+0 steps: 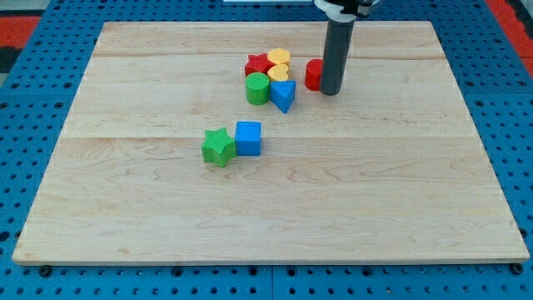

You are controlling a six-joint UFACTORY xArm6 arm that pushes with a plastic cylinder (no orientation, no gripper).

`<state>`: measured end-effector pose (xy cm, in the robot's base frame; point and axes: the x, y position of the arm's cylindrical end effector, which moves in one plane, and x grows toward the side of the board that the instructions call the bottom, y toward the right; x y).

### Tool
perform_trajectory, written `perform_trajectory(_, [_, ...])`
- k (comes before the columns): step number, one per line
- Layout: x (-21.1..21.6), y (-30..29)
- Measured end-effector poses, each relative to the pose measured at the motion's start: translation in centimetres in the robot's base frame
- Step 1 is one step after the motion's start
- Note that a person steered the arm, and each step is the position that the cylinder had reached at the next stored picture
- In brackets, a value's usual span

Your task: Place the red circle at the right side of the yellow blocks

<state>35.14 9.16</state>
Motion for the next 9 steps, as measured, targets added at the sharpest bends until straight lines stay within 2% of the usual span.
perform_trajectory(9, [-3.5, -0.1])
